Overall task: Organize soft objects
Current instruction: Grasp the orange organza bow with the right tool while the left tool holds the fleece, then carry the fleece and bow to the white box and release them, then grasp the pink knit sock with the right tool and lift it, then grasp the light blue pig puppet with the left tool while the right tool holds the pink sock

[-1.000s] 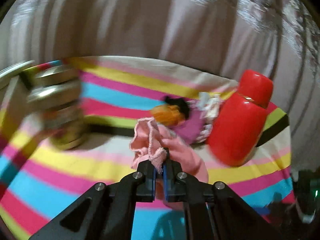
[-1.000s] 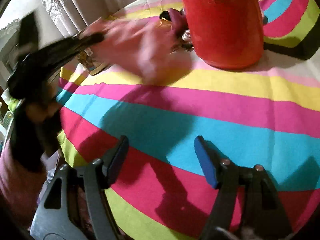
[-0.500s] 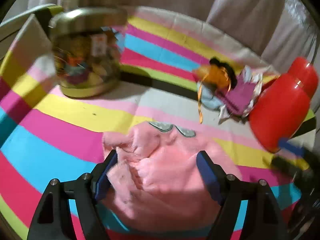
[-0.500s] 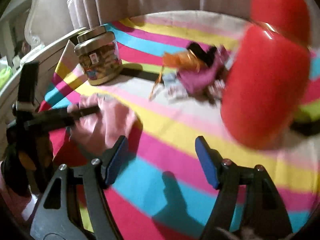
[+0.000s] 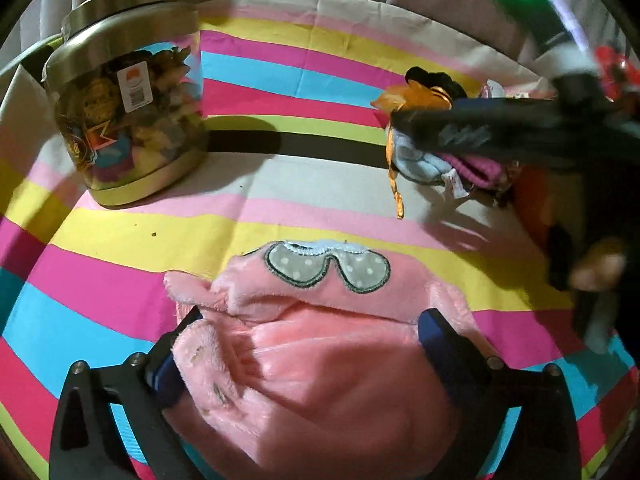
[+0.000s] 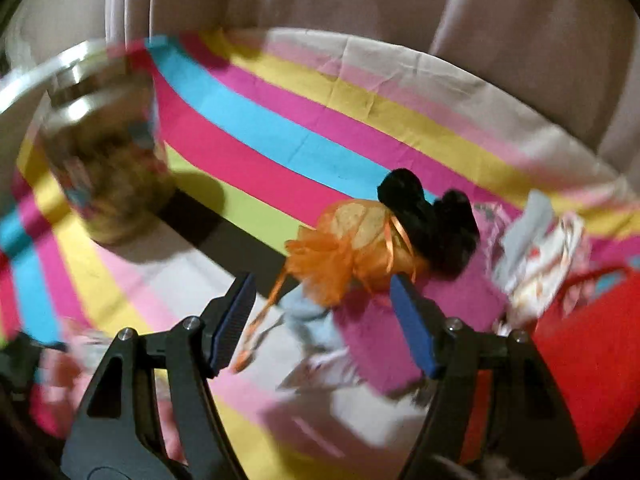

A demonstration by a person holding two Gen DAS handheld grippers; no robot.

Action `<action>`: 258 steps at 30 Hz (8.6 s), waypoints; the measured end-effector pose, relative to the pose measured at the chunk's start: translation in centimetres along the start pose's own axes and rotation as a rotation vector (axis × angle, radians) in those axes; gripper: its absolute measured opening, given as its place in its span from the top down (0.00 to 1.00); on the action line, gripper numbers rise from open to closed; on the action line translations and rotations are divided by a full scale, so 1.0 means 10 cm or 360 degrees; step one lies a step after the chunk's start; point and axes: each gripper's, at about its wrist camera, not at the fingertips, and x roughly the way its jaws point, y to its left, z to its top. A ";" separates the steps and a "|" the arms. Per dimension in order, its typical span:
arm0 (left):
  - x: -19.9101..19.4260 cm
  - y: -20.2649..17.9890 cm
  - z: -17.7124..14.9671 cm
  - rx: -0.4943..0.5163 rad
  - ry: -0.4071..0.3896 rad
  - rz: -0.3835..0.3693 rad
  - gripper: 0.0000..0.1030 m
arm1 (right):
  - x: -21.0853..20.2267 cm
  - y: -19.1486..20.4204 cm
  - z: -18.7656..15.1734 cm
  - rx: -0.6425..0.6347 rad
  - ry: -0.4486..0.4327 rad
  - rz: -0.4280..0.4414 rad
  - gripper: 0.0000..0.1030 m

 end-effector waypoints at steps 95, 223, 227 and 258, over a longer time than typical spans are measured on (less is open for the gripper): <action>-2.12 0.59 -0.82 -0.0187 -0.0370 0.0202 0.84 | -2.52 0.23 -1.26 0.0249 -0.0361 0.0988 0.86; 1.25 -0.69 1.40 -0.0257 0.0128 -0.0174 0.06 | -1.04 -0.58 -1.74 0.0387 0.0139 0.0152 0.88; 1.44 -0.90 1.45 -0.0081 0.0132 0.0015 0.05 | -1.05 -0.53 -1.72 0.0358 0.0143 0.0125 0.87; -0.42 -0.26 0.14 0.0204 -0.0164 -0.0208 0.78 | -1.03 -0.63 -1.75 0.0434 0.0136 0.0209 0.87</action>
